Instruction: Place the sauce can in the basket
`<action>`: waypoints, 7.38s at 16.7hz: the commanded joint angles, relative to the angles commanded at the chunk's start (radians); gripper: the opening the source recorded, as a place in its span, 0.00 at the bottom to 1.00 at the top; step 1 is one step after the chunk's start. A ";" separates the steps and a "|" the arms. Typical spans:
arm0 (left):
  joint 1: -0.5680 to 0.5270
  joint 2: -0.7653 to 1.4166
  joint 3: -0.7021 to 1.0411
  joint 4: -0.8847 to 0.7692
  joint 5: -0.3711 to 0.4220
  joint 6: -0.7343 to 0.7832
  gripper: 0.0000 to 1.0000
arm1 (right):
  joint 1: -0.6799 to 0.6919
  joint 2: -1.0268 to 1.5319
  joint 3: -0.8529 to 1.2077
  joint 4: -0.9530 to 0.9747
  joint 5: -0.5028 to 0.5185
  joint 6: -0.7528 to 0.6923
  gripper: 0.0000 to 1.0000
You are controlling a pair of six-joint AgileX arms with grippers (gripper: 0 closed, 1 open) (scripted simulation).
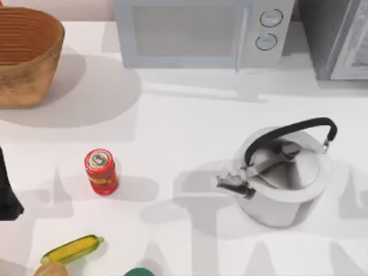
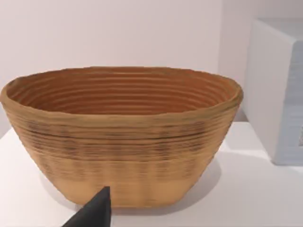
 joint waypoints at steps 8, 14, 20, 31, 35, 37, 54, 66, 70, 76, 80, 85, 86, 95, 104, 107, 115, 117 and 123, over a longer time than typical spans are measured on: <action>0.046 0.178 0.080 -0.118 0.058 0.170 1.00 | 0.000 0.000 0.000 0.000 0.000 0.000 1.00; 0.088 0.571 0.305 -0.330 0.275 0.582 1.00 | 0.000 0.000 0.000 0.000 0.000 0.000 1.00; 0.113 1.102 0.575 -0.599 0.595 1.133 1.00 | 0.000 0.000 0.000 0.000 0.000 0.000 1.00; 0.169 2.061 1.012 -1.076 1.192 2.124 1.00 | 0.000 0.000 0.000 0.000 0.000 0.000 1.00; 0.209 2.283 1.113 -1.187 1.334 2.362 1.00 | 0.000 0.000 0.000 0.000 0.000 0.000 1.00; 0.233 2.350 1.147 -1.222 1.378 2.437 1.00 | 0.000 0.000 0.000 0.000 0.000 0.000 1.00; 0.192 2.329 1.069 -0.887 1.448 2.162 1.00 | 0.000 0.000 0.000 0.000 0.000 0.000 1.00; 0.083 2.264 0.851 0.095 1.469 1.331 1.00 | 0.000 0.000 0.000 0.000 0.000 0.000 1.00; 0.054 2.225 0.782 0.336 1.458 1.120 1.00 | 0.000 0.000 0.000 0.000 0.000 0.000 1.00; 0.029 2.195 0.728 0.520 1.443 0.956 1.00 | 0.000 0.000 0.000 0.000 0.000 0.000 1.00; 0.028 2.194 0.726 0.526 1.442 0.951 1.00 | 0.000 0.000 0.000 0.000 0.000 0.000 1.00; 0.028 2.194 0.726 0.526 1.442 0.951 0.77 | 0.000 0.000 0.000 0.000 0.000 0.000 1.00; 0.028 2.194 0.726 0.526 1.442 0.951 0.70 | 0.000 0.000 0.000 0.000 0.000 0.000 1.00; 0.028 2.194 0.726 0.526 1.442 0.951 0.02 | 0.000 0.000 0.000 0.000 0.000 0.000 1.00; 0.031 2.195 0.726 0.527 1.442 0.952 0.00 | 0.000 0.000 0.000 0.000 0.000 0.000 1.00; 0.029 2.173 0.759 0.513 1.445 0.939 0.00 | 0.000 0.000 0.000 0.000 0.000 0.000 1.00; 0.125 1.989 1.123 0.328 1.437 0.748 0.00 | 0.000 0.000 0.000 0.000 0.000 0.000 1.00; 0.193 1.969 1.227 0.262 1.418 0.679 0.00 | 0.000 0.000 0.000 0.000 0.000 0.000 1.00; 0.418 1.987 1.475 0.080 1.342 0.494 0.00 | 0.000 0.000 0.000 0.000 0.000 0.000 1.00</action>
